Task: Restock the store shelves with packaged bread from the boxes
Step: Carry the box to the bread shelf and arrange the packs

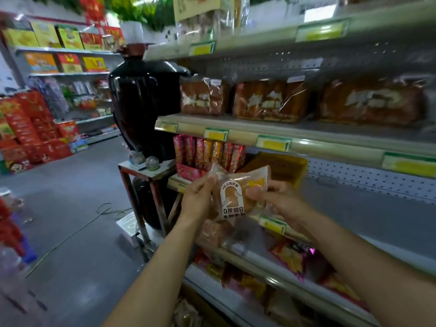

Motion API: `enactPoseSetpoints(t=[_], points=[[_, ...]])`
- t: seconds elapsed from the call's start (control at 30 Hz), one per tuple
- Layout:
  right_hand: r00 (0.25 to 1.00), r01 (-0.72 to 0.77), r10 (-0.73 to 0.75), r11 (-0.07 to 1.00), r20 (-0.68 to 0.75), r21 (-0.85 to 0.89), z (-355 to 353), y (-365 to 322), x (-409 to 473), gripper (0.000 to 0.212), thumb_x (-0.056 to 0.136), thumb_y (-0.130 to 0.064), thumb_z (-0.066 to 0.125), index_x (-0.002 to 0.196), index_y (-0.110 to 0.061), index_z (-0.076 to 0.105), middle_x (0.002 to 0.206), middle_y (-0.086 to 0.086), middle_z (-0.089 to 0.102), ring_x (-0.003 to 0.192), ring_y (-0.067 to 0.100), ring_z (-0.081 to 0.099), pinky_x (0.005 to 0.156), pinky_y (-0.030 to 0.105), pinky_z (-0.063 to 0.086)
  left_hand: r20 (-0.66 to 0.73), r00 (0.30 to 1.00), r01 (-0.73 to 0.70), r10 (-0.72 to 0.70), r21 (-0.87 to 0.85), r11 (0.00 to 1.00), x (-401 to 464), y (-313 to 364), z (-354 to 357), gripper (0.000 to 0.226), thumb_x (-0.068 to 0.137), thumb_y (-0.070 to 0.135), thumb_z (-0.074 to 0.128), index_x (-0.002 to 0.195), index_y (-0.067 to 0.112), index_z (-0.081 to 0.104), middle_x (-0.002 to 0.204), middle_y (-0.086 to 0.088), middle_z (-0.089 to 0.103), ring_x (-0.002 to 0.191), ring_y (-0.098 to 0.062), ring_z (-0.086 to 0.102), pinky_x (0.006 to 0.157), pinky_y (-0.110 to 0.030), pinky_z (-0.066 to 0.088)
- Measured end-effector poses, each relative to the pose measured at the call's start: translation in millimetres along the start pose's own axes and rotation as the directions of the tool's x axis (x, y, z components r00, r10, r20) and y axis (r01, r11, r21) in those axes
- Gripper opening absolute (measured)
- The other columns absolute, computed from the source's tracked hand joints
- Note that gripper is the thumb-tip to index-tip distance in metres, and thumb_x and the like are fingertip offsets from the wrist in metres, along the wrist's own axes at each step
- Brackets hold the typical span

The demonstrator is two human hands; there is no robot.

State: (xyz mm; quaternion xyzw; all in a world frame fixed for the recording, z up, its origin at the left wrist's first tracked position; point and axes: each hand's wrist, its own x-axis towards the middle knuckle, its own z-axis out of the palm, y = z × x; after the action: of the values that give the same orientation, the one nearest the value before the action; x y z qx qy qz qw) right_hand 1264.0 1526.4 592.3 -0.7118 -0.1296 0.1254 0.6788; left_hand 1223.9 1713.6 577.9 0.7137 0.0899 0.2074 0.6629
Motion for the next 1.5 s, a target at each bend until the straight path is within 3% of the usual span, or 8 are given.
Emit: enactPoseSetpoints(t=[0.37,0.57,0.73,1.0,1.13,1.23,1.37,1.5], points=[[0.987,0.118,-0.141,0.962,-0.080,-0.244,-145.5,-75.2,-41.2,0.020,0.077,-0.017,0.080,0.093,-0.013,0.069,0.063,-0.011,0.070,0.049,-0.003,0.060,0.045,0.014,0.042,0.211,0.970,-0.095,0.119,-0.120,0.988,-10.4,98.8,139.7,0.029,0.099,0.033,0.055,0.084,0.020,0.076,0.077,-0.003,0.076,0.067,-0.017,0.070,0.065,-0.039,0.059],[0.958,0.125,-0.192,0.948,-0.213,-0.293,-233.6,-110.5,-66.0,0.043,0.064,-0.026,0.085,0.101,-0.009,0.070,0.087,-0.001,0.075,0.078,0.014,0.068,0.070,0.029,0.051,0.303,0.927,-0.161,0.219,-0.205,0.965,-22.4,143.9,227.0,0.029,0.100,0.034,0.054,0.080,0.019,0.069,0.059,0.010,0.067,0.050,-0.003,0.060,0.067,-0.038,0.054],[0.926,0.143,-0.218,0.958,-0.308,-0.249,-306.0,-125.3,-84.2,0.052,0.055,-0.028,0.081,0.101,-0.009,0.067,0.098,0.004,0.075,0.096,0.022,0.069,0.086,0.035,0.053,0.295,0.941,-0.078,0.167,-0.292,0.953,-22.5,158.6,285.7,0.027,0.097,0.041,0.057,0.098,0.019,0.072,0.085,-0.005,0.074,0.066,-0.016,0.070,0.068,-0.036,0.060],[0.809,0.040,-0.202,0.956,-0.552,-0.291,-406.6,-117.6,-61.9,0.038,0.072,-0.020,0.082,0.105,-0.014,0.063,0.090,-0.005,0.065,0.079,0.007,0.058,0.061,0.021,0.039,0.179,0.977,-0.025,0.120,-0.460,0.887,-18.3,149.1,336.1,0.059,0.093,0.002,0.062,0.143,0.030,0.048,0.148,-0.003,0.046,0.074,-0.011,0.074,0.063,-0.035,0.062],[0.836,-0.063,-0.089,0.965,-0.542,-0.256,-423.4,-101.4,-35.0,0.054,0.064,-0.027,0.085,0.109,-0.011,0.060,0.097,-0.003,0.064,0.091,0.016,0.059,0.073,0.027,0.043,0.149,0.985,-0.006,0.085,-0.468,0.883,-10.9,145.2,350.8,0.072,0.093,0.006,0.064,0.150,0.033,0.031,0.150,-0.004,0.042,0.066,-0.004,0.072,0.057,-0.027,0.059],[0.845,-0.120,-0.039,0.958,-0.534,-0.261,-429.8,-94.0,-20.6,0.067,0.062,-0.032,0.087,0.118,-0.010,0.060,0.118,0.004,0.064,0.109,0.025,0.059,0.100,0.042,0.046,0.149,0.987,0.016,0.058,-0.453,0.891,-2.8,139.3,359.5,0.079,0.090,0.015,0.070,0.154,0.029,0.025,0.152,-0.008,0.040,0.075,-0.013,0.074,0.080,-0.037,0.061],[0.808,-0.034,-0.166,0.945,-0.565,-0.326,-437.8,-95.6,-8.2,0.069,0.065,-0.019,0.088,0.126,-0.008,0.058,0.117,0.008,0.067,0.085,0.016,0.064,0.072,0.021,0.054,0.198,0.979,0.044,0.053,-0.455,0.890,6.7,131.7,367.5,0.071,0.086,0.026,0.073,0.148,0.019,0.039,0.144,-0.008,0.052,0.100,-0.020,0.071,0.094,-0.042,0.056],[0.792,-0.035,-0.173,0.944,-0.585,-0.328,-441.5,-93.0,0.0,0.067,0.065,-0.019,0.088,0.124,-0.010,0.058,0.123,0.010,0.065,0.095,0.021,0.062,0.088,0.028,0.050,0.227,0.972,0.062,0.058,-0.488,0.871,10.3,127.3,373.4,0.051,0.088,0.023,0.071,0.135,0.014,0.055,0.122,-0.006,0.069,0.094,-0.014,0.073,0.087,-0.035,0.059]])
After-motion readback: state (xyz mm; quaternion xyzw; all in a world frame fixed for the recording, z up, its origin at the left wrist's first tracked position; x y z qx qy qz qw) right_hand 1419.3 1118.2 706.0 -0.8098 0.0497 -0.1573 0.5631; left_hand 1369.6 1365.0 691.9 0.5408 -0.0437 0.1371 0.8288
